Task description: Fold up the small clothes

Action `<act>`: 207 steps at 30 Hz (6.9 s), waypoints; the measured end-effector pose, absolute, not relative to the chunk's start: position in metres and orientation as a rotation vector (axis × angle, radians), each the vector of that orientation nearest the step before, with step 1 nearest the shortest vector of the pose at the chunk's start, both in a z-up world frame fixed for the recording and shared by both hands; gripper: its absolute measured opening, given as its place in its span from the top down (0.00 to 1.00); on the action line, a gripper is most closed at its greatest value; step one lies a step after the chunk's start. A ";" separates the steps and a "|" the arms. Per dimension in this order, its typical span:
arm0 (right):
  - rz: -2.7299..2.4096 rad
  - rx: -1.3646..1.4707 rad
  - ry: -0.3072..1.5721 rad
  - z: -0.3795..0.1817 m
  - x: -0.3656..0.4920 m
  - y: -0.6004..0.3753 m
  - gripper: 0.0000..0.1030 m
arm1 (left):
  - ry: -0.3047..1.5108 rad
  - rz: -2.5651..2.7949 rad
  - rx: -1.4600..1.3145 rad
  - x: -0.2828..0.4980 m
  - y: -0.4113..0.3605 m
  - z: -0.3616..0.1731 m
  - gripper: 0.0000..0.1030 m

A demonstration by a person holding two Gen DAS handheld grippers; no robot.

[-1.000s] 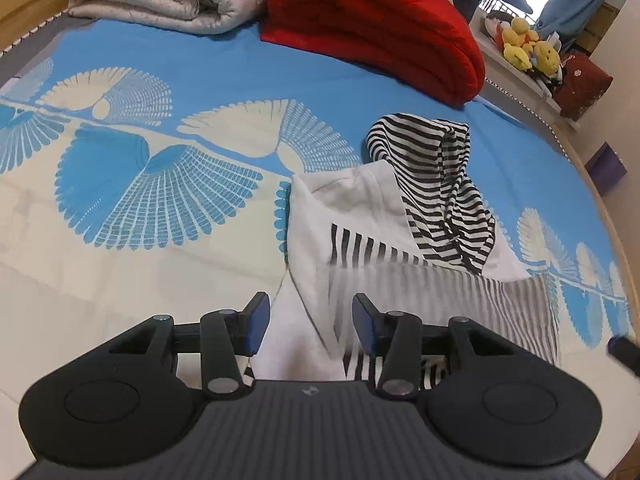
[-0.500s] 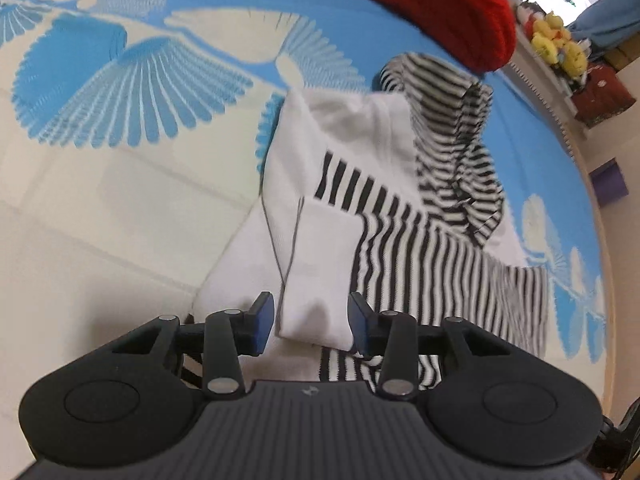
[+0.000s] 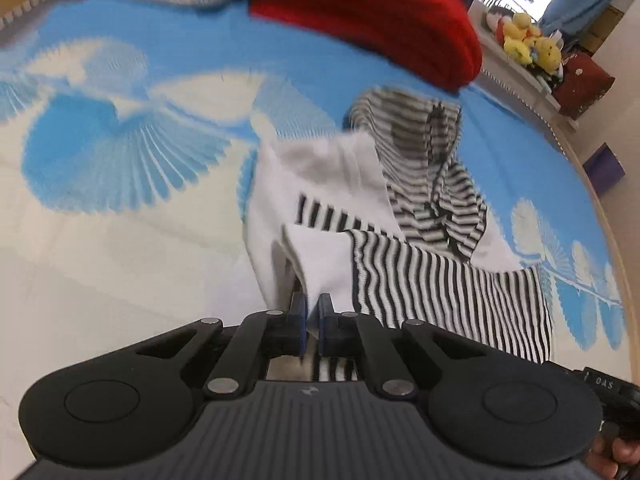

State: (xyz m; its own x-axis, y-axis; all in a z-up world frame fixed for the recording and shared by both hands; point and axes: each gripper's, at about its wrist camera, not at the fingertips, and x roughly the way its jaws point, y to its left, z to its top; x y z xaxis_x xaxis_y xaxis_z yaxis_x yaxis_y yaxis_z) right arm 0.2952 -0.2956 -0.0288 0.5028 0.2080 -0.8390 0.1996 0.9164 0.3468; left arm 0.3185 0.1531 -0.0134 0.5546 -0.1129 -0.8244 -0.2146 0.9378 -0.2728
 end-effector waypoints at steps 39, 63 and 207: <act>-0.080 0.224 0.964 0.011 0.307 -0.310 0.55 | 0.877 0.010 -0.154 0.331 0.131 0.007 0.86; -0.091 0.175 0.935 0.021 0.327 -0.334 0.55 | 0.979 0.026 -0.333 0.692 0.079 -0.050 0.44; -0.147 0.343 1.200 -0.077 0.059 -0.352 0.44 | 1.236 0.131 -0.297 0.063 0.151 -0.086 0.67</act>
State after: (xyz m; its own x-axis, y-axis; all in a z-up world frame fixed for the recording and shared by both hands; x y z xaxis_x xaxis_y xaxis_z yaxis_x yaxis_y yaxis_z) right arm 0.0595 -0.3521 -0.0766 0.3606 0.0691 -0.9302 0.2915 0.9390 0.1828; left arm 0.0632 0.1513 -0.0863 0.3268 -0.0621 -0.9430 -0.2580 0.9541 -0.1522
